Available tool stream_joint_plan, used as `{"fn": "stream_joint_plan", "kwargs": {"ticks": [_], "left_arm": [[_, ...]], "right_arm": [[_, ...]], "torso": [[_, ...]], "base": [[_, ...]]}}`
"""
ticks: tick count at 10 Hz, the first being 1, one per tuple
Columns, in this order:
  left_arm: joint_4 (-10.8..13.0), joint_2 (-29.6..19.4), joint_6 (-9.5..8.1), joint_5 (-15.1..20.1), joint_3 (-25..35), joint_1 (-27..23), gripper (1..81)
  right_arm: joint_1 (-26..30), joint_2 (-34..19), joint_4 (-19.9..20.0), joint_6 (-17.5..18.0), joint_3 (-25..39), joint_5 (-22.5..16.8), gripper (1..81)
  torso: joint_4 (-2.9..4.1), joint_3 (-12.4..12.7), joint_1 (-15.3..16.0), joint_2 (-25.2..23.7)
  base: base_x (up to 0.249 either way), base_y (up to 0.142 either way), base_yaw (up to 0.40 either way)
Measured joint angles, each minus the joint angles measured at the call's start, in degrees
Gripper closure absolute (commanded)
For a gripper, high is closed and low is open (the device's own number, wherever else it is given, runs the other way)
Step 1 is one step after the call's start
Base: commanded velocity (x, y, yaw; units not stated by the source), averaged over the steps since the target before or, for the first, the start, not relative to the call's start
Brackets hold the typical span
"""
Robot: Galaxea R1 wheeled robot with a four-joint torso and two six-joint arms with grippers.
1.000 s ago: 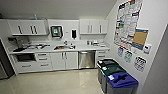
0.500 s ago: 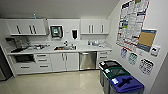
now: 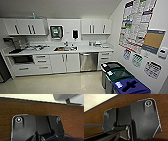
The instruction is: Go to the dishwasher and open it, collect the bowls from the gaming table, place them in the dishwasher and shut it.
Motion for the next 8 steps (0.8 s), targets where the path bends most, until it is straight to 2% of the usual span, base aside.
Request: {"fn": "stream_joint_plan", "kwargs": {"ticks": [8], "left_arm": [[0.0, 0.1, 0.0, 0.0, 0.0, 0.0, 1.0]], "right_arm": [[0.0, 0.0, 0.0, 0.0, 0.0, 0.0, 1.0]], "torso": [[0.0, 0.0, 0.0, 0.0]], "base": [[0.188, 0.0, 0.0]]}}
